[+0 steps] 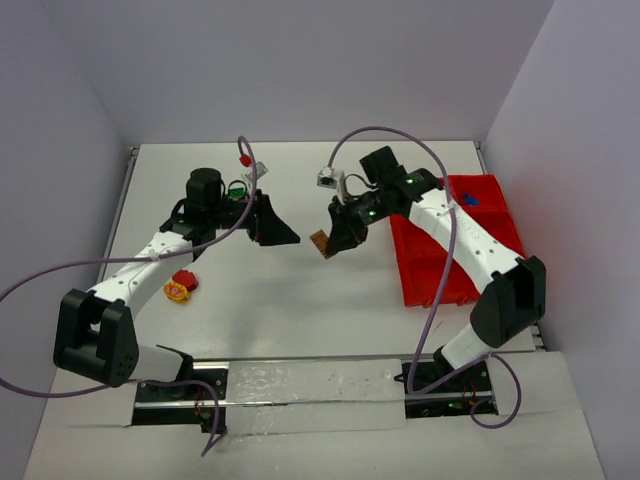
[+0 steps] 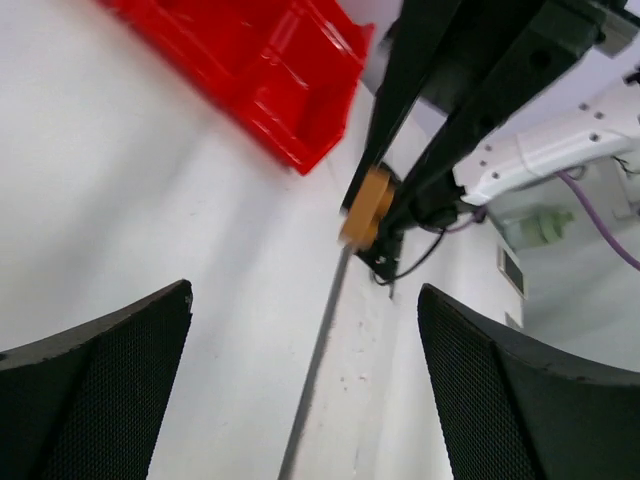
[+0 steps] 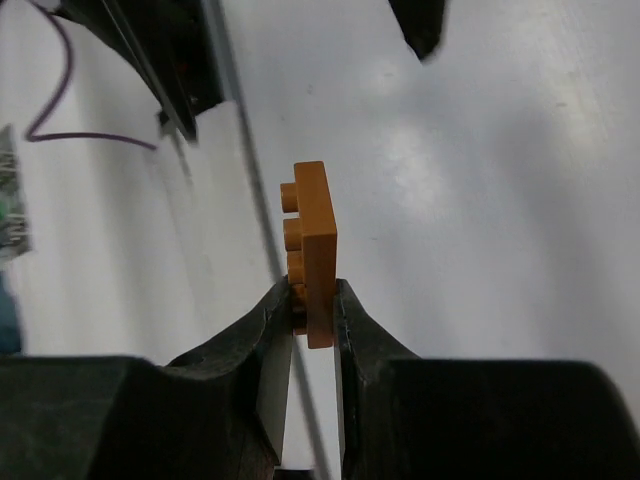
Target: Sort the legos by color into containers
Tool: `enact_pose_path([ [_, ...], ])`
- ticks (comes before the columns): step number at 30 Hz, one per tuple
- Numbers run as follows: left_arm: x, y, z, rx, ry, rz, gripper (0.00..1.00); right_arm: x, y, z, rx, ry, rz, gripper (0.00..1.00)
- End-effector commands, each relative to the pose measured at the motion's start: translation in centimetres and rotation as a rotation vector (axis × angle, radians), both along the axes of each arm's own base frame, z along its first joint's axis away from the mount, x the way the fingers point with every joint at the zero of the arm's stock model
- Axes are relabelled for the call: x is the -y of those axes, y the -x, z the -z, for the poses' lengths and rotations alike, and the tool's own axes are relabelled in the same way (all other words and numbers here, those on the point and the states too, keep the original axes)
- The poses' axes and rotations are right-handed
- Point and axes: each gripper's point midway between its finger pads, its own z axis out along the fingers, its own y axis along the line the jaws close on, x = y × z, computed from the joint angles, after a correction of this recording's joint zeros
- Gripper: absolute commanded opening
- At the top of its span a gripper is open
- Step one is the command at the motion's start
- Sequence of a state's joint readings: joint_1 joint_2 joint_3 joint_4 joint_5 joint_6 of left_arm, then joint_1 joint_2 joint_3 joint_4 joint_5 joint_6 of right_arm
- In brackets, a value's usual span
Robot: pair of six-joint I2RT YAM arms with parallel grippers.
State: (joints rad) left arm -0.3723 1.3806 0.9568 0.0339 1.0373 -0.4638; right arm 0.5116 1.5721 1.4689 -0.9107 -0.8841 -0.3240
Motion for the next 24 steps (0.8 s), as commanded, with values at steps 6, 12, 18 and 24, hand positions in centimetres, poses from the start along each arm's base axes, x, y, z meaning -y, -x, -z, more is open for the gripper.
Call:
enact_pose_path([
  [6, -7.0, -4.6, -0.5, 0.159, -0.189, -0.302, 0.99, 21.0, -2.1, 3.9, 0.223, 0.466, 0.336, 0.00],
  [12, -8.3, -5.3, 0.8, 0.201, -0.280, -0.357, 0.99, 34.1, 0.6, 5.2, 0.248, 0.794, 0.439, 0.00],
  [18, -8.7, -5.8, 1.4, 0.196, -0.328, -0.362, 0.99, 42.3, 2.2, 4.7, 0.258, 1.036, 0.392, 0.00],
  [24, -8.7, -5.9, 1.5, 0.193, -0.325, -0.366, 0.99, 45.8, 1.6, 5.0, 0.239, 1.161, 0.316, 0.00],
])
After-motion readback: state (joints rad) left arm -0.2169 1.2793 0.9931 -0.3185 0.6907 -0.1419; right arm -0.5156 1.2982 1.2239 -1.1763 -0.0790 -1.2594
